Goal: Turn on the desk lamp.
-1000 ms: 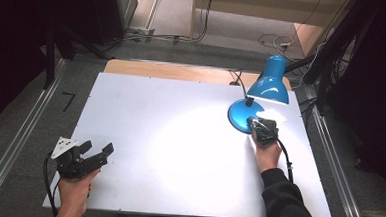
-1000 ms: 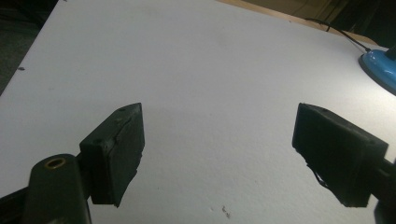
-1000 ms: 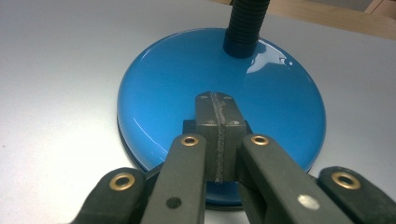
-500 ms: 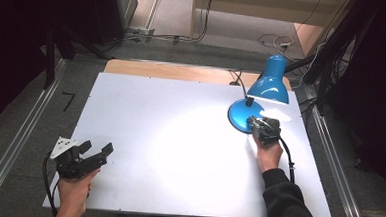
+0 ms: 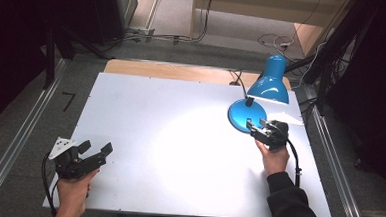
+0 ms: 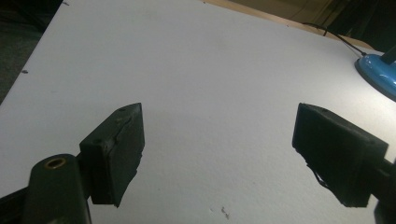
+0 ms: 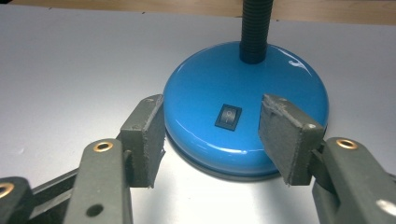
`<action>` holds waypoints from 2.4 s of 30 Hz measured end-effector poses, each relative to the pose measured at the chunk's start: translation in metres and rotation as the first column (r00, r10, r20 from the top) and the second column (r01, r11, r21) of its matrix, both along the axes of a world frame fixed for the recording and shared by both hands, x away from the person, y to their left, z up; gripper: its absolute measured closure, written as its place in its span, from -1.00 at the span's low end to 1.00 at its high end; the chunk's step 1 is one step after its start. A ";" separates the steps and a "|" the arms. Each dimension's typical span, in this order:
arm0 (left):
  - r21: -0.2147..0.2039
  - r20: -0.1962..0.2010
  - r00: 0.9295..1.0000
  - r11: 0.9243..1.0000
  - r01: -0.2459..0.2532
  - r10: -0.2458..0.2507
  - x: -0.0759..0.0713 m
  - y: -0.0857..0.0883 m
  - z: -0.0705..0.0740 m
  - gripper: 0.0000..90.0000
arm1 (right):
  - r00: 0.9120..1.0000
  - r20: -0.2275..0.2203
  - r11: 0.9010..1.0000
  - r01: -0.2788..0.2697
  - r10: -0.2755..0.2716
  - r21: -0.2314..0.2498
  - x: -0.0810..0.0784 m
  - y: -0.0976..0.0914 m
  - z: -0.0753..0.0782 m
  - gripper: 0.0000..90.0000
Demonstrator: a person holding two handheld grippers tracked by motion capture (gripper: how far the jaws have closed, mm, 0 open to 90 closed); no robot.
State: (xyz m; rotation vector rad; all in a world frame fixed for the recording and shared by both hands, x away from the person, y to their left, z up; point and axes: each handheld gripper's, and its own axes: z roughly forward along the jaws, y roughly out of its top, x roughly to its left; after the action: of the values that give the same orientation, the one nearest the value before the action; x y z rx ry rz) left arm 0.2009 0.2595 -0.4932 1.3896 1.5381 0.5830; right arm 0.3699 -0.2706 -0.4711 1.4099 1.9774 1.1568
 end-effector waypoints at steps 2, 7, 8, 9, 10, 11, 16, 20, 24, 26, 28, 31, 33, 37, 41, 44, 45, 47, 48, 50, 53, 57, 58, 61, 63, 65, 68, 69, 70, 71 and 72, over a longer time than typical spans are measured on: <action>0.000 0.000 1.000 1.000 0.001 -0.001 0.000 0.000 0.000 -0.61 | 1.000 0.004 1.000 -0.005 0.005 -0.003 -0.003 -0.001 0.001 -0.22; -0.001 0.002 1.000 1.000 0.003 -0.003 0.000 0.000 0.000 -0.61 | 1.000 0.007 1.000 -0.012 0.012 0.002 -0.012 -0.005 0.005 -0.27; -0.001 0.002 1.000 1.000 0.003 -0.003 0.000 0.000 0.000 -0.61 | 1.000 0.008 1.000 -0.012 0.012 0.002 -0.014 -0.005 0.006 -0.29; -0.001 0.003 1.000 1.000 0.004 -0.004 0.000 0.000 0.000 -0.61 | 1.000 0.007 1.000 -0.012 0.012 0.005 -0.015 -0.006 0.006 -0.31; -0.001 0.003 1.000 1.000 0.003 -0.003 0.000 0.000 0.001 -0.61 | 1.000 0.006 1.000 -0.015 0.015 0.006 -0.017 -0.007 0.006 -0.32; -0.001 0.003 1.000 1.000 0.003 -0.003 0.000 0.000 0.001 -0.61 | 1.000 0.005 1.000 -0.012 0.012 0.004 -0.019 -0.008 0.006 -0.34; 0.000 0.003 1.000 1.000 0.003 -0.003 0.000 0.000 0.001 -0.61 | 1.000 -0.006 1.000 -0.016 0.016 -0.002 -0.025 -0.014 0.006 -0.40; 0.000 0.003 1.000 1.000 0.003 -0.003 0.000 0.000 0.001 -0.61 | 1.000 -0.004 1.000 -0.015 0.015 -0.002 -0.031 -0.020 0.007 -0.43; 0.000 0.003 1.000 1.000 0.002 -0.002 0.000 -0.001 0.001 -0.61 | 1.000 -0.008 1.000 -0.009 0.009 0.001 -0.037 -0.027 0.008 -0.43; 0.001 0.003 1.000 1.000 0.002 -0.002 0.000 -0.001 0.001 -0.61 | 1.000 -0.010 1.000 -0.004 0.004 0.004 -0.041 -0.032 0.009 -0.43; 0.001 0.003 1.000 1.000 0.001 -0.001 0.000 0.000 0.001 -0.61 | 1.000 -0.009 1.000 -0.003 0.003 0.001 -0.044 -0.036 0.008 -0.43; 0.001 0.003 1.000 1.000 0.001 -0.001 0.000 0.000 0.001 -0.61 | 1.000 -0.017 1.000 0.004 -0.004 0.002 -0.049 -0.041 0.007 -0.43; 0.000 0.004 1.000 1.000 0.001 -0.001 0.000 0.000 0.001 -0.61 | 1.000 -0.027 1.000 0.005 -0.005 -0.001 -0.052 -0.045 0.006 -0.43; 0.002 0.005 1.000 1.000 0.001 -0.001 0.000 -0.001 0.001 -0.62 | 0.999 -0.034 1.000 0.006 -0.006 -0.008 -0.058 -0.050 0.004 -0.43; 0.001 0.004 1.000 1.000 0.002 -0.002 0.000 -0.001 0.001 -0.61 | 1.000 -0.029 1.000 0.010 -0.010 -0.005 -0.064 -0.054 0.005 -0.43; 0.001 0.005 1.000 1.000 0.002 -0.002 0.000 -0.001 0.001 -0.61 | 0.999 -0.040 1.000 0.013 -0.012 0.003 -0.067 -0.058 0.005 -0.44; 0.002 0.005 1.000 1.000 0.002 -0.002 0.000 -0.001 0.001 -0.61 | 0.999 -0.038 1.000 0.013 -0.013 0.005 -0.068 -0.059 0.005 -0.44; 0.001 0.005 1.000 1.000 0.002 -0.002 0.000 -0.001 0.001 -0.62 | 0.999 -0.041 1.000 0.017 -0.017 0.003 -0.071 -0.062 0.005 -0.44; 0.000 0.005 1.000 1.000 0.002 -0.002 0.000 -0.001 0.001 -0.61 | 0.999 -0.043 1.000 0.019 -0.019 0.001 -0.072 -0.062 0.005 -0.44; 0.000 0.005 1.000 1.000 0.002 -0.002 0.000 -0.001 0.001 -0.61 | 0.999 -0.042 1.000 0.022 -0.022 -0.002 -0.075 -0.065 0.005 -0.44; 0.002 0.006 1.000 1.000 0.002 -0.002 0.000 -0.001 0.001 -0.61 | 0.999 -0.046 1.000 0.027 -0.026 0.004 -0.080 -0.068 0.004 -0.45; 0.001 0.006 1.000 1.000 0.002 -0.002 0.000 -0.001 0.001 -0.61 | 0.998 -0.055 1.000 0.032 -0.032 0.001 -0.086 -0.073 0.002 -0.46; 0.002 0.006 1.000 1.000 0.003 -0.003 0.000 -0.001 0.001 -0.62 | 0.998 -0.058 0.999 0.035 -0.035 0.000 -0.087 -0.075 0.001 -0.46; 0.003 0.007 1.000 1.000 0.005 -0.005 0.000 -0.001 0.002 -0.62 | 0.997 -0.060 0.999 0.045 -0.045 -0.003 -0.092 -0.080 0.001 -0.46; 0.003 0.007 1.000 1.000 0.004 -0.005 0.000 -0.001 0.002 -0.62 | 0.997 -0.059 0.999 0.050 -0.051 -0.013 -0.096 -0.083 0.000 -0.47; 0.003 0.008 1.000 1.000 0.003 -0.003 0.000 -0.001 0.002 -0.61 | 0.997 -0.060 0.998 0.054 -0.055 -0.024 -0.099 -0.086 -0.002 -0.48; 0.003 0.008 1.000 1.000 0.002 -0.002 -0.001 -0.001 0.002 -0.61 | 0.995 -0.078 0.997 0.067 -0.070 -0.039 -0.105 -0.091 -0.006 -0.50; 0.003 0.007 1.000 1.000 0.003 -0.003 -0.001 -0.001 0.002 -0.62 | 0.994 -0.082 0.996 0.073 -0.076 -0.049 -0.106 -0.093 -0.008 -0.51; 0.004 0.008 1.000 1.000 0.004 -0.004 0.000 -0.001 0.002 -0.62 | 0.993 -0.085 0.995 0.077 -0.082 -0.059 -0.107 -0.094 -0.010 -0.52; 0.004 0.007 1.000 1.000 0.006 -0.006 0.000 -0.002 0.002 -0.61 | 0.991 -0.098 0.994 0.083 -0.089 -0.071 -0.107 -0.096 -0.012 -0.53; 0.006 0.007 1.000 1.000 0.008 -0.008 0.000 -0.002 0.002 -0.61 | 0.990 -0.108 0.993 0.087 -0.095 -0.076 -0.106 -0.098 -0.014 -0.54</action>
State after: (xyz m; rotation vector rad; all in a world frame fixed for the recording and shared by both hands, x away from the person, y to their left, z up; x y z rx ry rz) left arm 0.2010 0.2575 -0.4914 1.3961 1.5264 0.5873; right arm 0.2641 -0.3681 -0.4850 1.5410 1.9850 0.9780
